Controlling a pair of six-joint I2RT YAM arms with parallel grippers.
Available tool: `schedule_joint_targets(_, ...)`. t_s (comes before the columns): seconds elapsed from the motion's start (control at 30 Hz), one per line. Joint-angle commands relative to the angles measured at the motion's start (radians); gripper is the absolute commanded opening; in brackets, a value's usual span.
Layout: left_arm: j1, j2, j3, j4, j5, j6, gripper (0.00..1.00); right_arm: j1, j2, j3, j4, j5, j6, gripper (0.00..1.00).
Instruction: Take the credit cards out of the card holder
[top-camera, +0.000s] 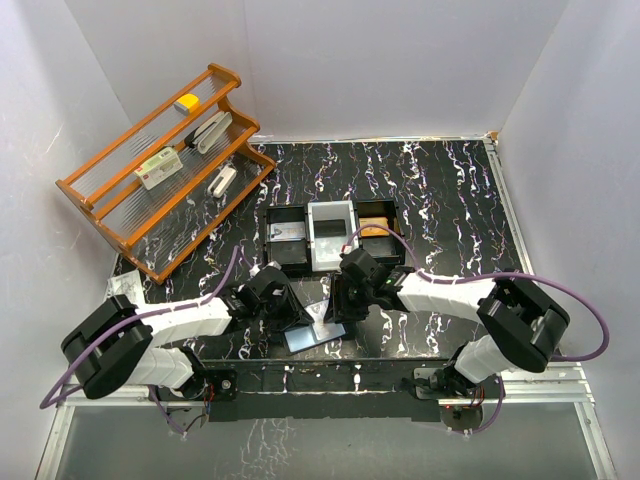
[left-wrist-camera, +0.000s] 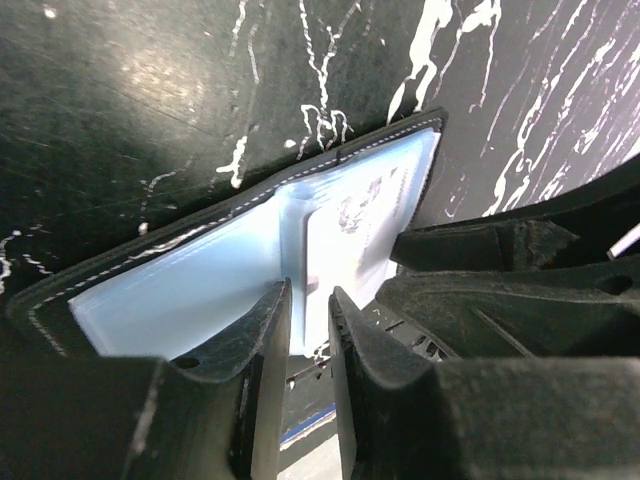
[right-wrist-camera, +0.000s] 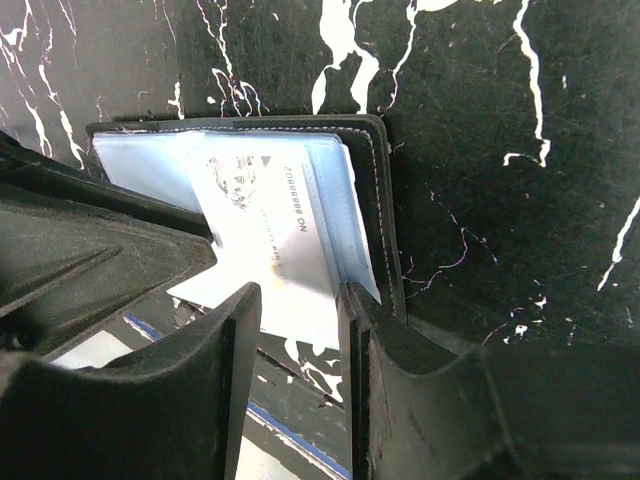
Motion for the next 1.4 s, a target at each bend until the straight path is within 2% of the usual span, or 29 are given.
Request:
schedule_joint_targets(0.0,-0.023,0.001,-0.015,0.053,0.0,0.001,0.2,-0.003,0.002,-0.026,0.026,0.008,0.027,0.35)
schedule_joint_targets(0.1,-0.025,0.011,-0.048,0.122,0.008,-0.018,0.16,-0.003,-0.008,-0.035,0.035,0.01,0.037,0.35)
schedule_joint_targets(0.27,-0.03,-0.008,-0.056,0.1,-0.019,-0.018,0.1,-0.004,-0.019,-0.049,0.045,0.008,0.047,0.35)
schedule_joint_targets(0.53,-0.03,0.016,-0.077,0.19,0.003,-0.008,0.13,-0.004,0.0,-0.059,0.082,-0.038,0.052,0.35)
schedule_joint_targets(0.73,-0.031,0.062,-0.056,0.268,0.023,0.026,0.16,-0.003,-0.007,-0.083,0.129,-0.079,0.074,0.3)
schedule_joint_targets(0.8,-0.031,0.067,-0.041,0.261,0.028,0.045,0.15,-0.003,-0.005,-0.085,0.129,-0.084,0.073,0.3)
schedule_joint_targets(0.93,-0.03,0.059,-0.006,0.185,0.01,0.092,0.0,-0.003,-0.002,-0.077,0.11,-0.073,0.071,0.3)
schedule_joint_targets(1.1,-0.026,-0.006,0.001,0.093,-0.038,0.118,0.0,-0.003,0.003,-0.079,0.07,-0.016,0.122,0.32)
schedule_joint_targets(1.37,0.026,-0.092,-0.084,0.143,0.034,0.135,0.0,-0.004,-0.001,-0.111,0.11,-0.021,0.163,0.32)
